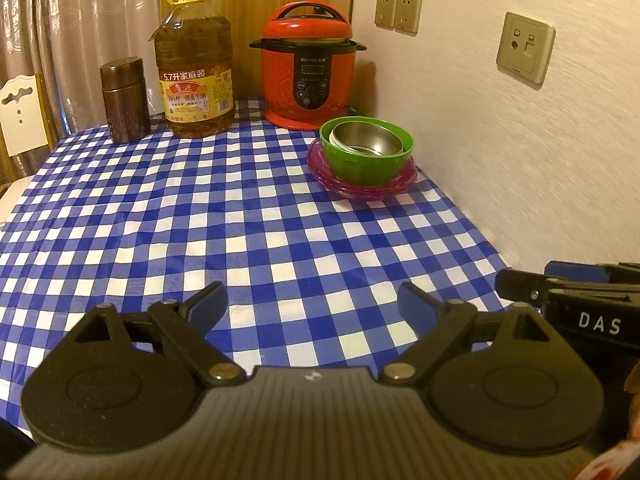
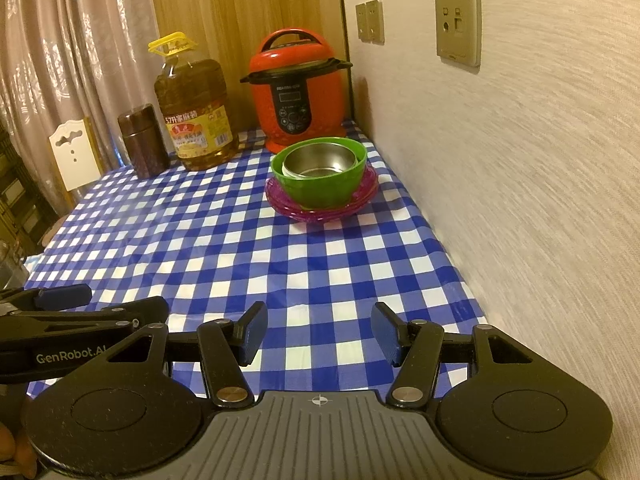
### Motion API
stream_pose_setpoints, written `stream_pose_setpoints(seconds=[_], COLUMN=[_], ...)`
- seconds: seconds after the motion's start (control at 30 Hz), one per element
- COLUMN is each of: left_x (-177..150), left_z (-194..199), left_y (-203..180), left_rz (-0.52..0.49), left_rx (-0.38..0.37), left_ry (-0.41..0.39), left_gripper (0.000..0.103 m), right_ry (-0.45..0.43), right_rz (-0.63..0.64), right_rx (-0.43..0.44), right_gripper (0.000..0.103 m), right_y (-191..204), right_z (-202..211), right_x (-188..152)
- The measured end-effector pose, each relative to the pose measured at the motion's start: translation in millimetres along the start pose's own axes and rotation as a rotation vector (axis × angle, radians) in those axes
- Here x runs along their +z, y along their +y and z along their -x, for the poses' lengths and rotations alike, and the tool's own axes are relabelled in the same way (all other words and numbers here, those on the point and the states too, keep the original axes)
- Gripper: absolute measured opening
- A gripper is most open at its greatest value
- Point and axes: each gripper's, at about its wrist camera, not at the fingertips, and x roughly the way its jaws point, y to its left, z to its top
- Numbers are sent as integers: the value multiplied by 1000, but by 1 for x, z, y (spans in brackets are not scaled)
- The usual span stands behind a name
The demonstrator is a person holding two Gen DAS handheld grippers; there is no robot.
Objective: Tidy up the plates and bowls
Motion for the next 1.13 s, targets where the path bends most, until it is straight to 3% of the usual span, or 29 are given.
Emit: stream_pose_setpoints(seconds=[1.13], left_x=[-1], left_z=[2], left_y=[-1], left_rz=[5], left_rx=[-7], left_ry=[-8], left_gripper=[91], right_ry=[5], right_rz=[-3], right_rx=[-2], right_gripper=[58], right_y=[-2], right_z=[0], right_x=[-2])
